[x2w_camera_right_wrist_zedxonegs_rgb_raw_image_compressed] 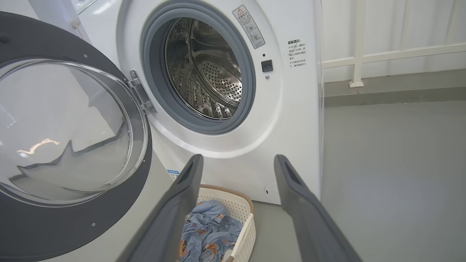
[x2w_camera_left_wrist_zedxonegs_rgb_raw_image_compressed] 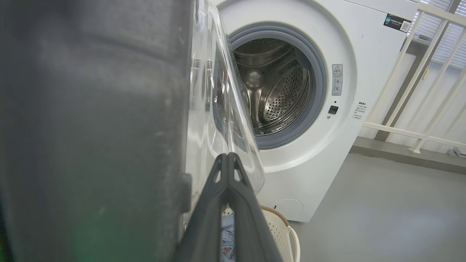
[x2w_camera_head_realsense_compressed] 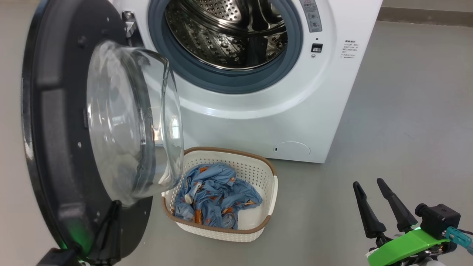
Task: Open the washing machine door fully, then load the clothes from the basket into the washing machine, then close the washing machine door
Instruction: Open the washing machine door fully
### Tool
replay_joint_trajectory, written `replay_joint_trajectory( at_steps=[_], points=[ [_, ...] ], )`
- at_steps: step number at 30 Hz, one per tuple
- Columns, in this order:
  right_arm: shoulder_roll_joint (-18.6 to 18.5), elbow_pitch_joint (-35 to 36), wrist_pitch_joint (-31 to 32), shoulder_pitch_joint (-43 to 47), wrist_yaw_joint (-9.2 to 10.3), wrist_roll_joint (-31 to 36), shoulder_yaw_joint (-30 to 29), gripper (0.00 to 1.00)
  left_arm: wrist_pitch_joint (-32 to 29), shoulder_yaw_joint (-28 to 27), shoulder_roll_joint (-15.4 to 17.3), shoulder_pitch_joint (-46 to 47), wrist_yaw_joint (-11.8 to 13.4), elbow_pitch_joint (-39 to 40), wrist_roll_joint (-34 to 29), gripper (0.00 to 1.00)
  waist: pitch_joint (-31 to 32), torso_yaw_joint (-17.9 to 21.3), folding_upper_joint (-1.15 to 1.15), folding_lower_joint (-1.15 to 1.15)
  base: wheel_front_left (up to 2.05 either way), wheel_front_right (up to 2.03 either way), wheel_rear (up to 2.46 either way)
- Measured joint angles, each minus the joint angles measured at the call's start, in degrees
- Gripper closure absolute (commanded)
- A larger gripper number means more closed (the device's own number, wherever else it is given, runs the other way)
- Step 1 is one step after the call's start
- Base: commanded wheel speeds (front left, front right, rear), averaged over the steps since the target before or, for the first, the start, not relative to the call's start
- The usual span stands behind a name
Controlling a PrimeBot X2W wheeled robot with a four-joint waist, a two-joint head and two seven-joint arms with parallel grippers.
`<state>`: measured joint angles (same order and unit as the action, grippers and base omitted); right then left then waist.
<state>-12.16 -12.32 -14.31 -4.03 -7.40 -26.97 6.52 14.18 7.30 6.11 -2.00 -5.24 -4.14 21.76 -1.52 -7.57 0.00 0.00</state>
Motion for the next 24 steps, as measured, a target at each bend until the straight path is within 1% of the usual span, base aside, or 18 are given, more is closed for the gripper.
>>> replay_joint_trajectory(
  at_steps=[17,20,24],
  points=[
    [1.04,0.18,0.00,-1.35,0.00,0.00,-0.10,0.00,-2.80,-4.27,4.16,2.74,1.21,-1.94,2.31,1.00,-2.92,-3.30,0.01,0.00,0.00,0.00,0.00],
    [1.05,0.16,0.00,-1.38,0.00,0.00,-0.04,0.00,-3.11,-5.17,4.27,3.48,1.21,-2.85,3.56,1.00,-3.18,-4.06,0.00,0.00,0.00,0.00,0.00],
    [1.11,0.11,0.00,-1.92,0.00,0.00,0.04,0.00,-3.53,-6.12,5.60,4.73,1.19,-4.33,4.99,1.00,-3.71,-5.10,0.00,0.00,0.00,0.00,0.00]
  ],
)
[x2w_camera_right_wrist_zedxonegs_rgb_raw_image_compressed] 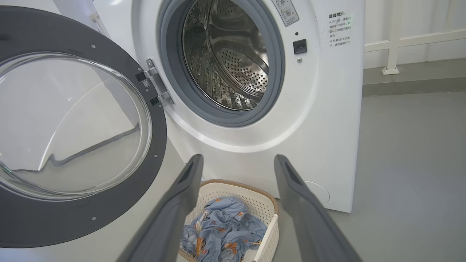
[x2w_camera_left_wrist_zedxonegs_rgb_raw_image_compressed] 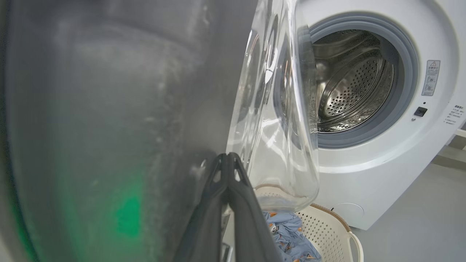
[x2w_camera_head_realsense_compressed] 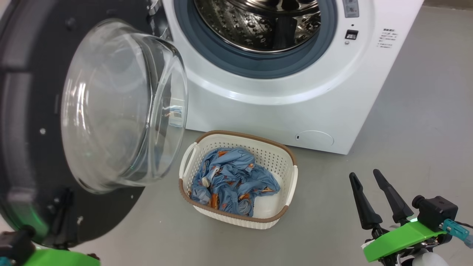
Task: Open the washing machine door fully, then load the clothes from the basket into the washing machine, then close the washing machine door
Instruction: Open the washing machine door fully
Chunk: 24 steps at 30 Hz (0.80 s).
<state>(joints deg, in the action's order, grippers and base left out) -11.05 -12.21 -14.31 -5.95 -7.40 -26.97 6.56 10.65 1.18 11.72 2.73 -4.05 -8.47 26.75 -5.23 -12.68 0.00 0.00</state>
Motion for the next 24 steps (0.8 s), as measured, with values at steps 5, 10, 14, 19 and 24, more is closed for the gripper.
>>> replay_joint_trajectory(
  at_steps=[5,10,14,19,24],
  points=[
    [-0.03,0.01,0.00,-0.18,0.00,0.00,0.02,0.00,-0.54,-1.35,2.18,1.80,-0.18,-2.00,0.29,1.00,-0.69,-0.72,0.00,0.00,0.00,0.00,0.00],
    [-0.10,0.00,0.00,-0.52,0.00,0.00,0.07,0.00,-1.26,-2.02,3.58,4.18,-0.23,-4.24,1.13,1.00,-1.71,-1.43,0.00,0.00,0.00,0.00,0.00],
    [-0.12,0.07,0.00,-1.93,0.00,0.01,0.09,0.00,-2.04,-2.43,4.74,6.58,-0.27,-6.62,1.29,1.00,-2.71,-2.00,0.00,0.00,0.00,0.00,0.00],
    [-0.13,0.12,0.00,-2.48,0.00,0.01,0.07,0.00,-2.33,-2.61,5.98,9.64,-0.80,-10.15,1.64,1.00,-4.14,-2.63,0.00,0.00,0.00,0.00,0.00],
    [-0.11,0.16,0.00,-3.61,0.00,0.01,-0.18,0.00,-2.33,-2.60,7.00,12.83,-1.37,-13.66,2.18,1.00,-5.67,-3.21,0.00,0.00,0.00,0.00,0.00]
  ],
)
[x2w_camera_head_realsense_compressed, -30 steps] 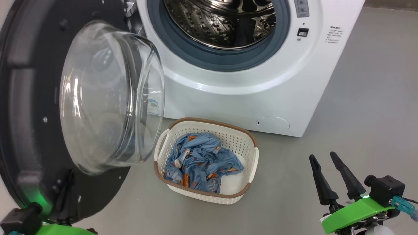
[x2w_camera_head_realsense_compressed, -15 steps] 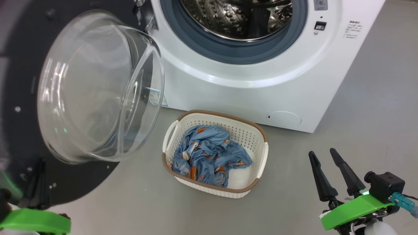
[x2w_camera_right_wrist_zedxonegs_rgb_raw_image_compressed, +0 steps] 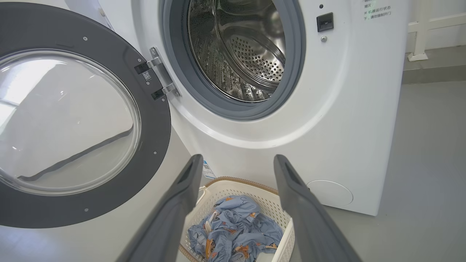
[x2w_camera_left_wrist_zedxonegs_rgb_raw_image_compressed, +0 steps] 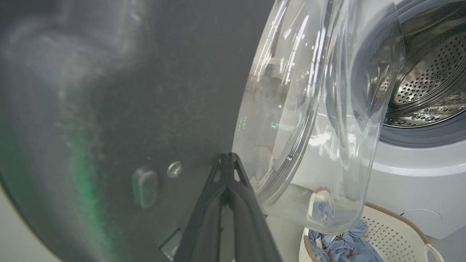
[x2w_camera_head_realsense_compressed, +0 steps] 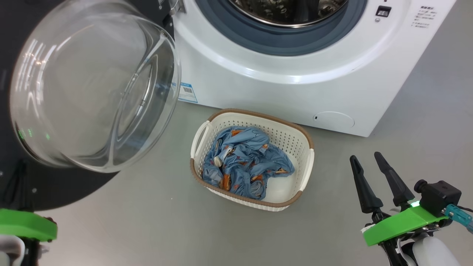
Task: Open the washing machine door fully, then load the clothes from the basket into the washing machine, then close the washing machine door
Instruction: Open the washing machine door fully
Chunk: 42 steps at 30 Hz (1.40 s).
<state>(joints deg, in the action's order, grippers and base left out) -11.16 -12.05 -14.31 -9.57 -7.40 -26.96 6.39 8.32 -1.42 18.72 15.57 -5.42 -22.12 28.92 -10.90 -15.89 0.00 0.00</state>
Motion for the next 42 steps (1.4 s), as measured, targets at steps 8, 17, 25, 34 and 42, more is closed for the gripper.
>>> replay_joint_trajectory(
  at_steps=[8,17,25,34,42],
  points=[
    [0.07,-0.04,0.00,-0.30,0.00,0.01,-0.23,0.00,0.09,1.90,2.55,5.32,-1.34,-6.75,-0.10,1.00,-1.65,-1.25,0.00,0.00,0.00,0.00,0.00],
    [0.07,-0.12,0.00,-1.52,0.00,0.02,-0.42,0.00,1.55,4.27,3.49,10.12,-1.89,-15.28,-0.07,1.00,-2.28,-2.07,0.00,0.00,0.00,0.00,0.00],
    [0.03,-0.26,0.00,-1.53,0.00,0.02,-0.36,0.00,3.35,6.22,4.28,12.40,-1.94,-19.56,1.12,1.00,-2.28,-2.03,0.00,0.00,0.00,0.00,0.00],
    [0.02,-0.29,0.00,-1.53,0.00,0.02,-0.36,0.00,4.55,8.45,4.75,13.28,-1.97,-21.68,2.13,1.00,-1.88,-2.16,0.00,0.00,0.00,0.00,0.00],
    [0.02,-0.31,0.00,-1.53,0.00,0.01,-0.27,0.00,5.23,10.21,5.15,13.51,-1.97,-22.03,3.08,1.00,-1.62,-2.29,0.00,0.00,0.00,0.00,0.00]
  ],
)
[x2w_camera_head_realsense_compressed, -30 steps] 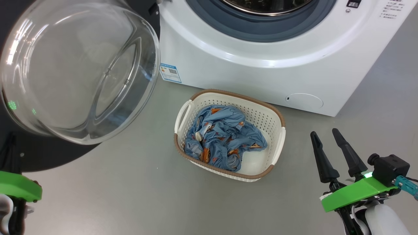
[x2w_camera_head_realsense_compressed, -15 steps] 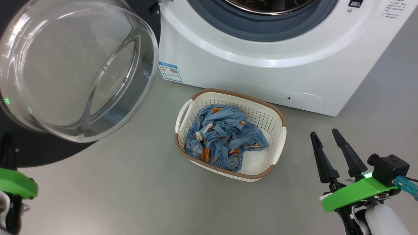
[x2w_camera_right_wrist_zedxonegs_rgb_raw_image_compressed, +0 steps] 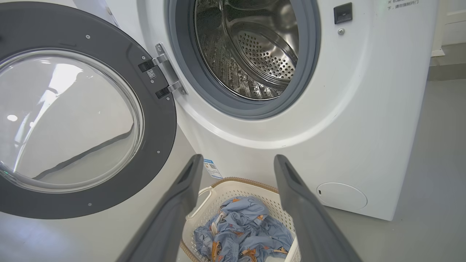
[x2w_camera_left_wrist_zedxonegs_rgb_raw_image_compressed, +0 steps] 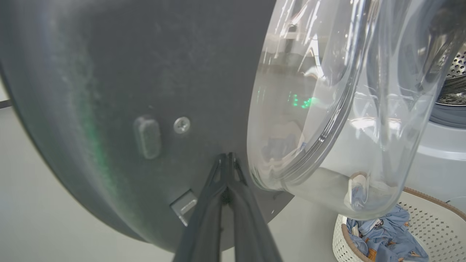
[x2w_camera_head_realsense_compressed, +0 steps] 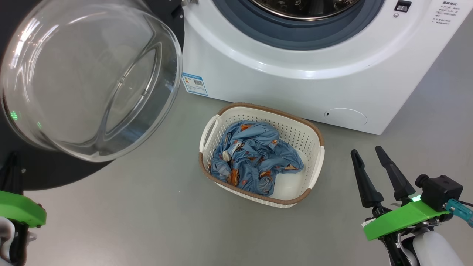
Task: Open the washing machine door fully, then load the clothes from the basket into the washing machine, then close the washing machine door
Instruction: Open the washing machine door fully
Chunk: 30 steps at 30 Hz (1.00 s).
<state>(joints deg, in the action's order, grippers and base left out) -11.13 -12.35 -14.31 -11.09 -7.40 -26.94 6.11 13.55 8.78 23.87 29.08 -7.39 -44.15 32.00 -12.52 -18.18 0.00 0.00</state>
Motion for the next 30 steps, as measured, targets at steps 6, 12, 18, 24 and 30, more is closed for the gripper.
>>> replay_joint_trajectory(
  at_steps=[6,12,18,24,30],
  points=[
    [0.02,-0.19,0.00,0.01,0.00,-0.01,0.09,0.00,0.36,1.24,0.49,-0.03,0.00,0.51,0.49,1.00,0.62,0.09,0.00,0.00,0.00,0.00,0.00],
    [0.07,-0.34,0.00,0.03,0.00,-0.02,0.11,0.00,0.66,1.83,0.59,-0.41,0.00,2.36,1.49,1.00,1.49,0.29,0.00,0.00,0.00,0.00,0.00],
    [0.23,-0.49,0.00,0.26,0.00,-0.32,0.26,0.00,0.74,1.76,0.53,-2.18,0.00,4.79,1.54,1.00,2.68,0.77,0.00,0.00,0.00,0.00,0.00],
    [0.32,-0.79,0.00,0.52,0.00,-0.93,0.53,0.00,0.74,0.66,0.29,-5.84,0.15,8.28,1.42,0.63,4.40,1.65,0.00,0.00,0.00,0.00,0.00],
    [0.35,-0.83,0.00,1.01,0.00,-0.94,0.81,0.00,0.74,0.43,-0.69,-9.25,0.66,12.29,1.25,0.00,5.90,2.81,0.00,0.00,0.00,0.00,0.00]
  ],
)
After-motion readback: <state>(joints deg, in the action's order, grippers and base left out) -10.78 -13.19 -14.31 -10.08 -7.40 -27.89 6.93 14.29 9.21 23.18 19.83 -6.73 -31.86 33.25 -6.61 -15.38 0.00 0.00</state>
